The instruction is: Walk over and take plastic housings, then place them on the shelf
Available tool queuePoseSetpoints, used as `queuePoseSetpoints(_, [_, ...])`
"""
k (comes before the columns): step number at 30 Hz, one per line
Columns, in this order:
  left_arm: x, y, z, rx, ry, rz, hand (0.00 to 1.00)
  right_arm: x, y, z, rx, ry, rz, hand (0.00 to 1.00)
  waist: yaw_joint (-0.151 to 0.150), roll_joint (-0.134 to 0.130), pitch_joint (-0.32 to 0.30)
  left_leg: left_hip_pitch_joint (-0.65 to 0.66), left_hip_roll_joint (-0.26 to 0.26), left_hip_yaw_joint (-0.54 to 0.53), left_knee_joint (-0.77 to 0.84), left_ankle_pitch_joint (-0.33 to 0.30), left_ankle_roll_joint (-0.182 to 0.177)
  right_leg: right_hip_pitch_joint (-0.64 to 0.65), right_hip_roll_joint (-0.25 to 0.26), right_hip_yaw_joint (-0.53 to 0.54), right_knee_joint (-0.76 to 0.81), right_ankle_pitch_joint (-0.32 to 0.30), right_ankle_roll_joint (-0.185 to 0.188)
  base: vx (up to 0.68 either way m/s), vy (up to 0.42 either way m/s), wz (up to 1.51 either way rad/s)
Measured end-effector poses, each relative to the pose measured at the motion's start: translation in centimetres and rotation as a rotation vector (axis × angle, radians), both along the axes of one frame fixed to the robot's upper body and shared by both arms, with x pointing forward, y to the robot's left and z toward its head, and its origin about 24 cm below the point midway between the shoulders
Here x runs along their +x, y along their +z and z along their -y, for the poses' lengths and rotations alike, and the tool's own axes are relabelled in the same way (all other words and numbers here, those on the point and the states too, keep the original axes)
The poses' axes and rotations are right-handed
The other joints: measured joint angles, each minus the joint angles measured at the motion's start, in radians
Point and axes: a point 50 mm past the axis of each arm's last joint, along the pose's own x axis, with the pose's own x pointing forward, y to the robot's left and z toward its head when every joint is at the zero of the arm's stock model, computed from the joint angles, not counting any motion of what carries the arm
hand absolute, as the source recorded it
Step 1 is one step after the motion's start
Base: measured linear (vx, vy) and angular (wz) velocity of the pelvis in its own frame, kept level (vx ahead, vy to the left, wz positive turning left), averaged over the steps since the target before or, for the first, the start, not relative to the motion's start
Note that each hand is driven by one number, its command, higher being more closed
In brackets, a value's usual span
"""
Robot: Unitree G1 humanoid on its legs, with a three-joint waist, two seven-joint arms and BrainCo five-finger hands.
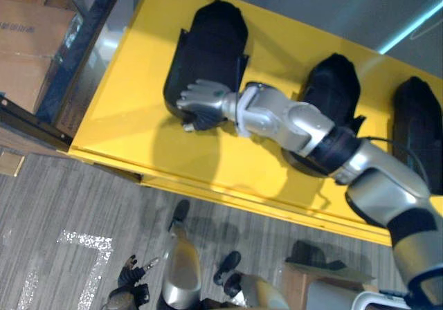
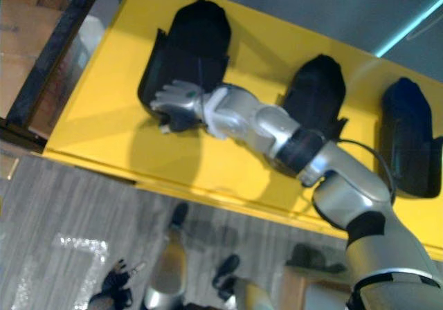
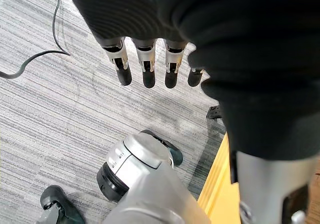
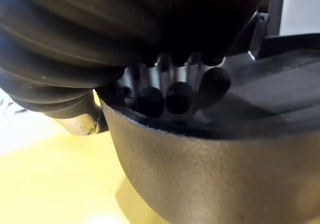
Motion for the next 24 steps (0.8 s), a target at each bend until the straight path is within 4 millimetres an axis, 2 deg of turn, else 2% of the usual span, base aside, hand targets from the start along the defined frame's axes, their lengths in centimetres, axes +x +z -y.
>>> queuePoseSetpoints(2, [0.0, 0.0, 0.2, -0.003, -0.007, -0.001, 0.0, -0.1, 0.0, -0.3, 0.013, -0.001, -0.011, 1.0, 0.0, 0.0, 0.0, 0.0, 0.0, 0.0, 0.0, 0.0, 0.0, 0.0, 0.0, 0.0, 0.001, 0.0, 0.0, 0.0, 0.0, 0.0])
queuePoseSetpoints(3, [0.0, -0.1, 0.2, -0.004, -0.007, -0.002, 0.0, -0.1, 0.0, -0.5, 0.024, -0.008, -0.022, 0.0, 0.0, -0.001, 0.0, 0.0, 0.0, 0.0, 0.0, 0.0, 0.0, 0.0, 0.0, 0.0, 0.001, 0.0, 0.0, 0.0, 0.0, 0.0])
queuePoseSetpoints(10, [0.0, -0.1, 0.3, -0.001, -0.013, -0.005, 0.0, -0.3, -0.3, -1.3, 0.049, -0.013, -0.049, 0.0, 0.0, -0.004, -0.003, 0.0, -0.001, 0.001, 0.0, 0.0, 0.0, 0.0, -0.001, 0.0, 0.001, 0.0, 0.0, 0.0, 0.0, 0.0])
queuePoseSetpoints(17, [0.0, -0.1, 0.3, 0.001, -0.013, -0.003, 0.0, -0.3, -0.8, -1.6, 0.064, -0.008, 0.0, 0.0, -0.004, -0.031, -0.02, 0.002, -0.001, 0.003, 0.0, 0.0, 0.001, 0.001, -0.002, 0.001, 0.001, 0.0, 0.0, 0.0, 0.0, 0.0])
queuePoseSetpoints(20, [0.0, 0.0, 0.2, 0.011, -0.006, 0.008, 0.0, -0.2, -0.4, -1.2, 0.075, -0.009, 0.073, 0.0, -0.009, -0.034, -0.024, 0.019, -0.002, 0.007, 0.0, -0.003, 0.002, 0.017, -0.003, 0.004, -0.007, 0.0, 0.001, 0.0, 0.0, 0.0])
queuePoseSetpoints(23, [0.1, 0.4, -0.2, 0.039, 0.011, 0.051, 0.0, -0.3, 1.1, -0.1, 0.125, -0.005, 0.144, 0.0, -0.025, -0.048, -0.065, 0.018, 0.0, 0.015, 0.0, -0.007, 0.004, 0.018, 0.003, 0.013, -0.036, 0.007, 0.001, -0.01, -0.004, -0.09])
queuePoseSetpoints(24, [0.0, 0.5, -0.4, 0.055, 0.02, 0.064, 0.0, -0.6, 2.1, 0.5, 0.157, -0.002, 0.178, 0.0, -0.033, -0.054, -0.084, 0.021, 0.003, 0.029, 0.0, -0.011, 0.004, 0.017, 0.004, 0.027, -0.047, 0.015, 0.002, 0.02, 0.007, -0.31])
